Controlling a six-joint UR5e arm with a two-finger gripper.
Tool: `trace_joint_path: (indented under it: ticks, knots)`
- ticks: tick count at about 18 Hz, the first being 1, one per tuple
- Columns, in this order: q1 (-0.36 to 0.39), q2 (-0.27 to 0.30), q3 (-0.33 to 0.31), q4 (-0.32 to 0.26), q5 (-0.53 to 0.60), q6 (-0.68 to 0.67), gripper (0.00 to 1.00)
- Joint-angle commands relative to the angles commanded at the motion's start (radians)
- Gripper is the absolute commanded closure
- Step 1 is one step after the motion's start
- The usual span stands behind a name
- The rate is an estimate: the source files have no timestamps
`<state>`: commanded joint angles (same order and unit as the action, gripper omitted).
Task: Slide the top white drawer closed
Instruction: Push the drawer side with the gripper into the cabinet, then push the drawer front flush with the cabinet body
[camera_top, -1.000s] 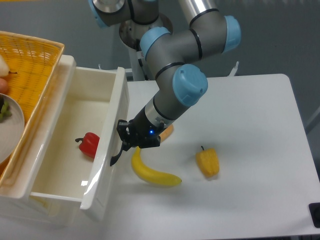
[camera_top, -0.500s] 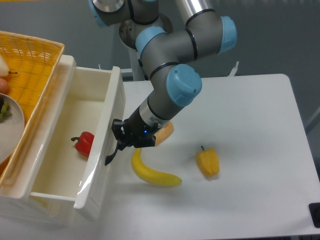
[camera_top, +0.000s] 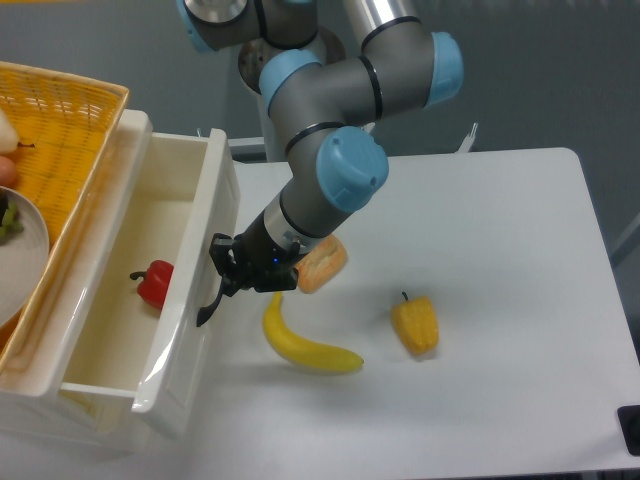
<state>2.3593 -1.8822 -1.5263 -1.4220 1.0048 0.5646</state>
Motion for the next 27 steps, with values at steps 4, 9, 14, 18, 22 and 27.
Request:
trace_joint_path:
  ticks: [4, 9, 14, 18, 22, 27]
  knots:
    - [-0.02, 0.008, 0.0, 0.002, 0.0, -0.017, 0.89]
    - [-0.04, 0.005, 0.0, 0.006, 0.0, -0.031, 0.89]
    - [-0.055, -0.003, 0.0, 0.009, 0.0, -0.032, 0.88]
    - [-0.06, -0.005, -0.002, 0.009, 0.0, -0.032, 0.88]
    - [-0.074, -0.003, 0.0, 0.009, 0.002, -0.038, 0.87]
    - [-0.097, -0.002, 0.0, 0.009, 0.006, -0.06, 0.87]
